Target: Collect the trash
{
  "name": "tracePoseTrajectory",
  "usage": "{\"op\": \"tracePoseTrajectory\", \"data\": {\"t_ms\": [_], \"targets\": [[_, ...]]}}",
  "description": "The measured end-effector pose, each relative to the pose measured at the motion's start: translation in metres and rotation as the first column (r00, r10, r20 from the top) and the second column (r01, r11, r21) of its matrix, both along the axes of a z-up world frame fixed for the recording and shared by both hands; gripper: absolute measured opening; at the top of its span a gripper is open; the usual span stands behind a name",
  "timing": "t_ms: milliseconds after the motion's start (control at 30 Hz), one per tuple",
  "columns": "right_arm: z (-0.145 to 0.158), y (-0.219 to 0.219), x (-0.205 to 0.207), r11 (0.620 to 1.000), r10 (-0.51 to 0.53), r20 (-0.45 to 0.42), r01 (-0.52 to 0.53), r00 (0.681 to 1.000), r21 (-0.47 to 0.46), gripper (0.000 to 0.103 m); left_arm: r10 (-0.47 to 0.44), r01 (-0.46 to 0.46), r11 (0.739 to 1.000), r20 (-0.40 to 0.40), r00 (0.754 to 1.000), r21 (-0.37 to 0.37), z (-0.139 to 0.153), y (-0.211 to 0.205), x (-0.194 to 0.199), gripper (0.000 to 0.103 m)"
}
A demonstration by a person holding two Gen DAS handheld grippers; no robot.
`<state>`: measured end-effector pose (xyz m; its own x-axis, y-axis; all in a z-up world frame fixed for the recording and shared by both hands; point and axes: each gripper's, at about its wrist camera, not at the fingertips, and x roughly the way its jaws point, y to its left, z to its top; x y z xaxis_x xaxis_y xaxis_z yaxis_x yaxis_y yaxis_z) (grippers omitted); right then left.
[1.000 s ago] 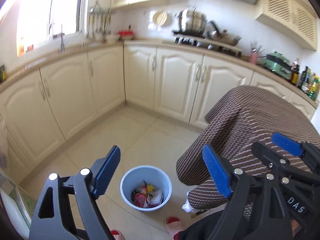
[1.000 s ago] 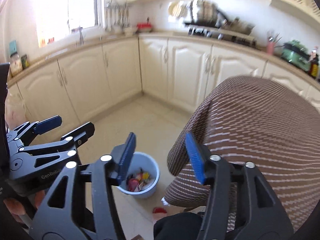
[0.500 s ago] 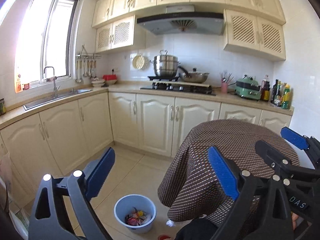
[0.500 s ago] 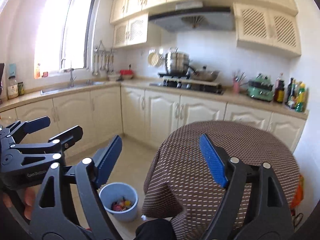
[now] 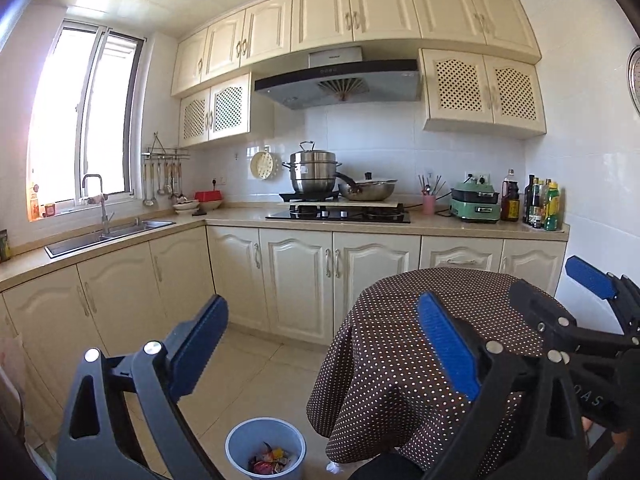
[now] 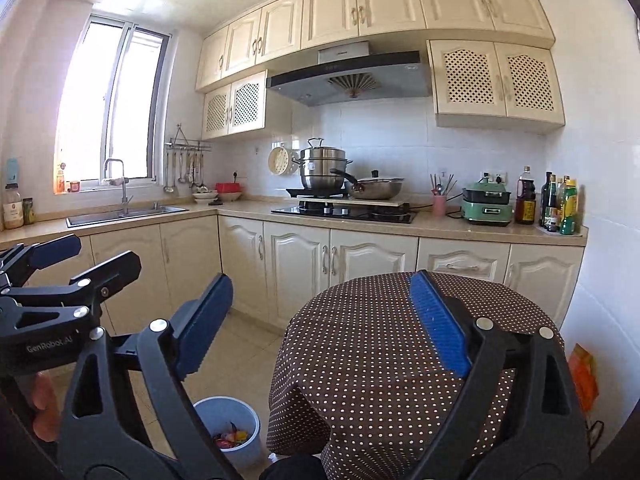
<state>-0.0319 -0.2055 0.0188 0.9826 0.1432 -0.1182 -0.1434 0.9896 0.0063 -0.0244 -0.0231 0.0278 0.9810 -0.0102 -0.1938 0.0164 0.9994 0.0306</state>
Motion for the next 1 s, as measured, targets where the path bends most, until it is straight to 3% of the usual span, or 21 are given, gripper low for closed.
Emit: {"op": "tracePoseTrajectory", "data": {"t_ms": [1000], "targets": [[-0.011, 0.009, 0.008, 1.000, 0.000, -0.025, 0.000, 1.000, -0.012, 0.091, 0.003, -0.003, 1.000, -0.024, 1.000, -0.003, -0.012, 0.005, 0.010, 0.094]]}}
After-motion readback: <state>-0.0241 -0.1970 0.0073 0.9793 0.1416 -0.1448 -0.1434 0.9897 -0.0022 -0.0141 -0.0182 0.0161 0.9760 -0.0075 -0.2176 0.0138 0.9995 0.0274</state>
